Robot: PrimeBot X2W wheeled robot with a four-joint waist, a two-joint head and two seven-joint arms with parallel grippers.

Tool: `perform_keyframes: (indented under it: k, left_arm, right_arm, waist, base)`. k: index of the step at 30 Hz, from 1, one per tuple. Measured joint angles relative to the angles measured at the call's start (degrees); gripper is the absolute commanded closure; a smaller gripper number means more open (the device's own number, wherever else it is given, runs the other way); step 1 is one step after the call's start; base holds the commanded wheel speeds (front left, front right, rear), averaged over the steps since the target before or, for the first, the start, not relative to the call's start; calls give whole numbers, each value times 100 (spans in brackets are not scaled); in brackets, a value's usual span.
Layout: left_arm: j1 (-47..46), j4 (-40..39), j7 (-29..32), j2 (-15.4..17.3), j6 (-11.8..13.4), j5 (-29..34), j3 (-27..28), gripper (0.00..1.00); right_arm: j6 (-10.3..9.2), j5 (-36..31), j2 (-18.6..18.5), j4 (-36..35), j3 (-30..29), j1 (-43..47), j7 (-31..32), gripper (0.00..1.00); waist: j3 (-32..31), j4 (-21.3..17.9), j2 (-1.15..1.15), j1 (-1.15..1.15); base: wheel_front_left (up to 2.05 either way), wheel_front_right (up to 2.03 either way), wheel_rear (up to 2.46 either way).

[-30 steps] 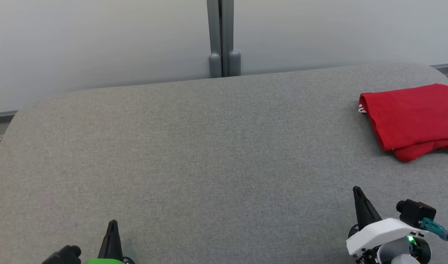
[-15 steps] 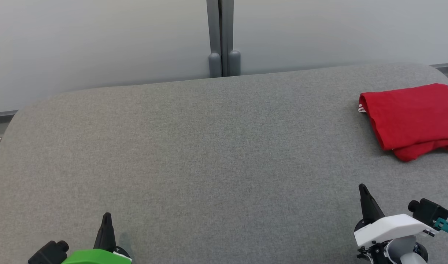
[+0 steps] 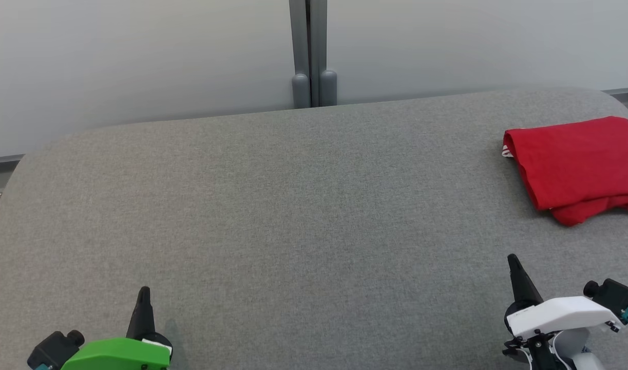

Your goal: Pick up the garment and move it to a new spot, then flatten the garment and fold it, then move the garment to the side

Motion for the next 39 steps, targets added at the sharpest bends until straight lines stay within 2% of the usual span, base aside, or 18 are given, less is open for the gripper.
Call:
perform_keyframes:
  k: [39]
  left_arm:
    - [-357,-136,602,1,-115,-1949,368,100]
  right_arm:
    - [-1,2208,-20,-282,-232,-63,592,100]
  waist:
    - [19,-9,0,0]
  base:
    - [0,0,0]
